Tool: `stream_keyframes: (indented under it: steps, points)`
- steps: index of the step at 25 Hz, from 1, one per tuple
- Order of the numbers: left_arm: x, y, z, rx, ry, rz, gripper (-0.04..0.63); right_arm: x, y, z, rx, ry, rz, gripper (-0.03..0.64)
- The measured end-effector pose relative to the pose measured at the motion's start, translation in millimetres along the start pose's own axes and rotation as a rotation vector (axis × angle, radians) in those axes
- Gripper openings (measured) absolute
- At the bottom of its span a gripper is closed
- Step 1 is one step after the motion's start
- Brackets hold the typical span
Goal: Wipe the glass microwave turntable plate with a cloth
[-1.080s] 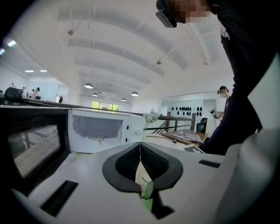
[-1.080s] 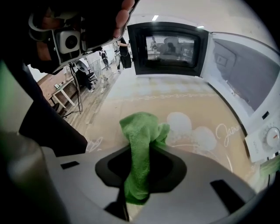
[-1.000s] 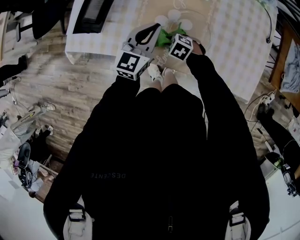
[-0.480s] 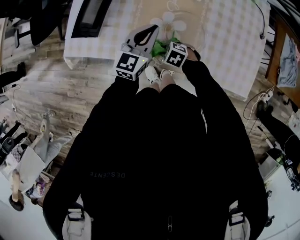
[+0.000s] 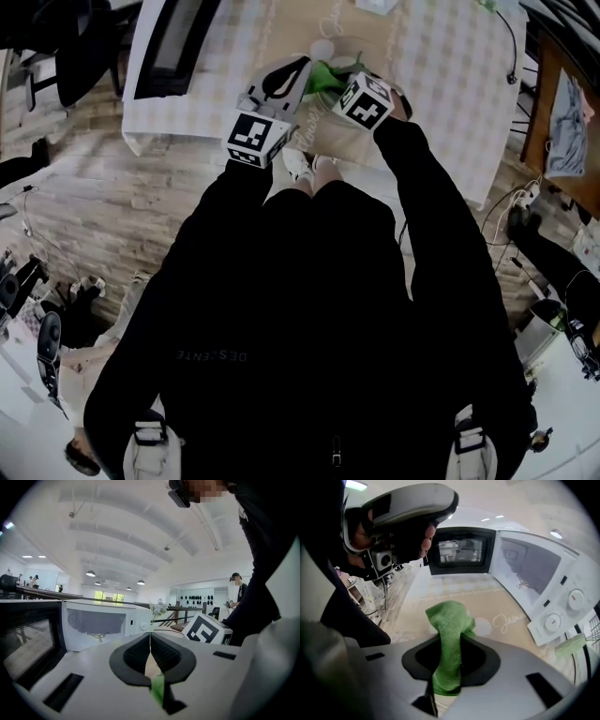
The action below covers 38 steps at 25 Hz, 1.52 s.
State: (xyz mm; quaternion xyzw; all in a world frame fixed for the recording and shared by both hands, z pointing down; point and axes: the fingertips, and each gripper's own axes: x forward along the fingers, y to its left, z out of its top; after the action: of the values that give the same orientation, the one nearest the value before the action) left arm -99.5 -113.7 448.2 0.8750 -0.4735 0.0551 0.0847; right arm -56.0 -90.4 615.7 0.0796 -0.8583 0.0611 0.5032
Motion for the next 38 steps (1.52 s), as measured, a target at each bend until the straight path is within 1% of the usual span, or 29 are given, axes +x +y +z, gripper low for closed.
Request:
stream_keyframes:
  steps: [3,6,15,21,28,32,38]
  points:
    - [11,0,3,0.006,-0.006,-0.008,0.021,-7,-30,-5,0.019,-0.01,-0.054,0.104]
    - [21,3,5,0.004,-0.003,-0.012,0.021,-9,-54,-11,0.025,0.007,-0.079,0.106]
    - [52,6,7,0.02,0.0,-0.021,0.021,2,-119,-22,-0.03,0.068,-0.153,0.109]
    - [59,13,7,0.006,0.006,-0.009,0.021,16,-148,-32,-0.046,0.098,-0.189,0.114]
    - [60,17,1,0.008,0.028,-0.006,0.021,34,-153,-46,-0.078,0.137,-0.218,0.098]
    - [59,16,-3,0.004,0.036,-0.007,0.021,35,-151,-47,-0.073,0.13,-0.215,0.084]
    - [56,11,-4,0.004,0.036,-0.019,0.021,35,-137,-48,-0.065,0.138,-0.189,0.086]
